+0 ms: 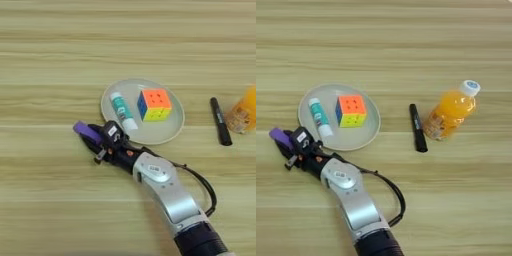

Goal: Move the objects on the table

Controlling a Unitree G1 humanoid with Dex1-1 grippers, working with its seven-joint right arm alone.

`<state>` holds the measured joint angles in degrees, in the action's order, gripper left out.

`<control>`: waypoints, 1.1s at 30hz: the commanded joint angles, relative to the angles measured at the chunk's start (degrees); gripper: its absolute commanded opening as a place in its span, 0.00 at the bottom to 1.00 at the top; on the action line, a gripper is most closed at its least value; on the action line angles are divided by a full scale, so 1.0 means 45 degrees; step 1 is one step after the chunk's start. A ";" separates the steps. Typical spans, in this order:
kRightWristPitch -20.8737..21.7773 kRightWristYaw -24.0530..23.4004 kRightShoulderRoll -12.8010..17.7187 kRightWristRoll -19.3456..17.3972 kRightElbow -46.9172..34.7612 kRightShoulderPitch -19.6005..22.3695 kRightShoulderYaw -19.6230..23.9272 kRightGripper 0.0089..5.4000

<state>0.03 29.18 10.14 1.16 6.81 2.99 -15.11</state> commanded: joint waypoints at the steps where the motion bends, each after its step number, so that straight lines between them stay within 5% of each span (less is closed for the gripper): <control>1: 0.0188 -0.0158 0.0118 0.0001 -0.0903 0.0405 0.0197 0.26; 18: -0.0357 0.0110 0.0216 -0.0082 -0.2967 -0.0499 -0.0287 0.26; 33: 0.0020 -0.0216 -0.0017 0.0383 -0.0713 0.0053 -0.0394 0.26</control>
<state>-1.47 29.42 10.19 2.54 3.66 0.05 -17.96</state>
